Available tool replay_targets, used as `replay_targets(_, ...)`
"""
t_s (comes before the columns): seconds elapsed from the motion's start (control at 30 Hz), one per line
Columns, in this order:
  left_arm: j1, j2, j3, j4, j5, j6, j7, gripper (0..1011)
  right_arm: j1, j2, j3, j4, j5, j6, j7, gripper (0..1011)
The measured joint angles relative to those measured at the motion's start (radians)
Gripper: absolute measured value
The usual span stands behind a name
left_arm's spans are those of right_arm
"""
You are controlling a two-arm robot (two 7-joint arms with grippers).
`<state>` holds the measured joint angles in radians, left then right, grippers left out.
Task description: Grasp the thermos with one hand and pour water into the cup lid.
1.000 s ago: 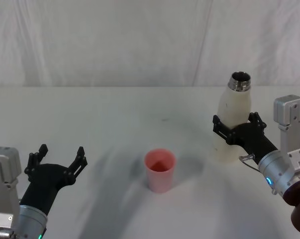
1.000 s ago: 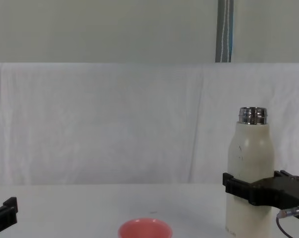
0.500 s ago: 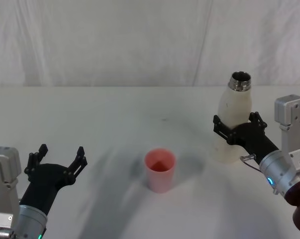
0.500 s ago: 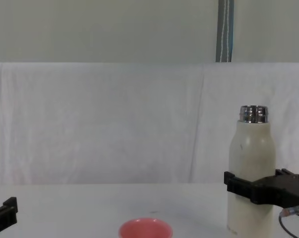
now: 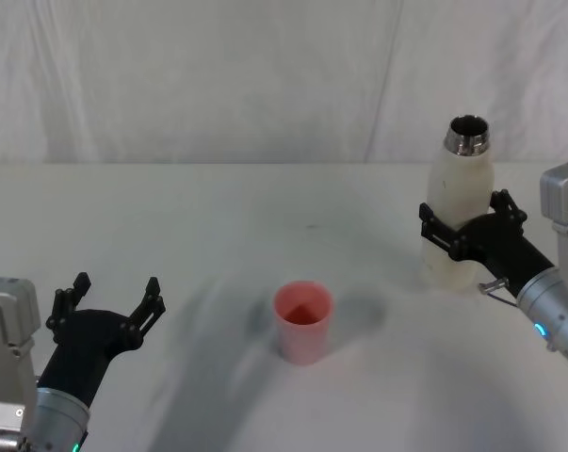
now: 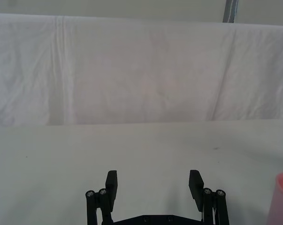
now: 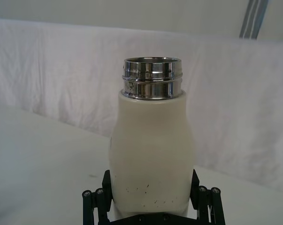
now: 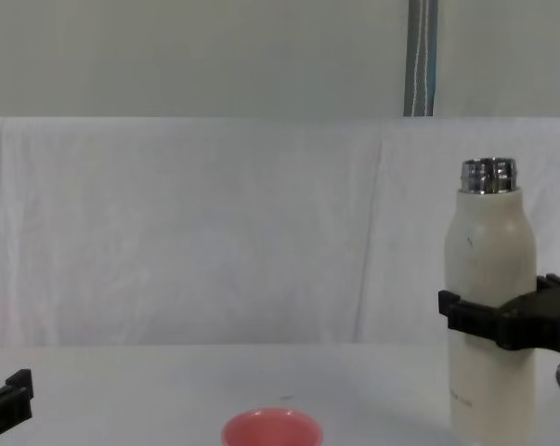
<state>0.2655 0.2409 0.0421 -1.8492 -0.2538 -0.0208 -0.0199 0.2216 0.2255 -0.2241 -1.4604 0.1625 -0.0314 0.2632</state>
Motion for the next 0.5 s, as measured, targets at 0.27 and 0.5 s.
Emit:
replay_targets(0.27,0.000,0.000,0.000,0.000,0.000,0.000,0.000,1001,0.010,0.062,-0.013,-0.033,-0.064,-0.019,0.015,950)
replay_targets(0.5,0.000,0.000,0.000,0.000,0.000,0.000,0.000,1001,0.017,0.113,-0.038,-0.050,-0.159,-0.052,0.016,950)
